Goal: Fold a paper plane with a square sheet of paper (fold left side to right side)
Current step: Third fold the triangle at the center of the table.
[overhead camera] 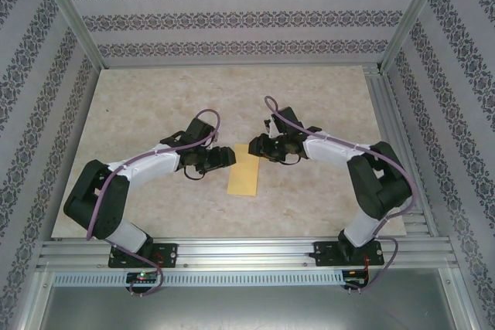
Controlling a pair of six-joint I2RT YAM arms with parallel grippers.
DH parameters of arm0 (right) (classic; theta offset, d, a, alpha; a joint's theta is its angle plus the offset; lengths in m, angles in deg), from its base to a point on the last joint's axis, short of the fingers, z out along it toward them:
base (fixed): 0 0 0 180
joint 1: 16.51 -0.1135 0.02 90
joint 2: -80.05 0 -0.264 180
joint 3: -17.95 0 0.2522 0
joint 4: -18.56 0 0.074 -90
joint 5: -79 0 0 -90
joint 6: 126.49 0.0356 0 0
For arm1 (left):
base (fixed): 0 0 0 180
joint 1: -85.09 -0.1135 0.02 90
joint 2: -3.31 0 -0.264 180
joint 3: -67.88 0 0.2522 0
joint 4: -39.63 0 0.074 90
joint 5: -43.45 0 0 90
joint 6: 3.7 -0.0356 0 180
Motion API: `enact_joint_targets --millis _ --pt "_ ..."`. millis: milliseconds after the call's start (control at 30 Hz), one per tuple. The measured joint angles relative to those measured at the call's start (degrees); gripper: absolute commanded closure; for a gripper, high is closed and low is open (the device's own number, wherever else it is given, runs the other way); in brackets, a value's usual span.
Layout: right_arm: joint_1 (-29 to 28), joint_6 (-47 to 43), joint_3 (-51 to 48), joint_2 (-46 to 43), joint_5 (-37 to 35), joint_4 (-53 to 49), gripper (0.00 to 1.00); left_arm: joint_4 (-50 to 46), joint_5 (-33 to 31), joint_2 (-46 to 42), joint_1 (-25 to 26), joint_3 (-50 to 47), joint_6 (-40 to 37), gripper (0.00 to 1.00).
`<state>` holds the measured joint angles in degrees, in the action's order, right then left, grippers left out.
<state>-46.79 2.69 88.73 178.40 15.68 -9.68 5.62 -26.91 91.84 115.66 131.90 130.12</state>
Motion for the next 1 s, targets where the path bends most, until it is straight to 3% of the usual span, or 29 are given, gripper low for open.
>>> enact_joint_targets --millis 567,1000 --pt "0.02 -2.91 3.23 8.46 -3.67 -1.53 0.58 4.46 2.43 5.22 -0.15 0.0 0.96 0.25" --pt "0.04 -4.81 3.23 8.48 -3.93 -1.75 0.6 7.43 4.92 9.46 -0.07 0.04 2.62 0.42"
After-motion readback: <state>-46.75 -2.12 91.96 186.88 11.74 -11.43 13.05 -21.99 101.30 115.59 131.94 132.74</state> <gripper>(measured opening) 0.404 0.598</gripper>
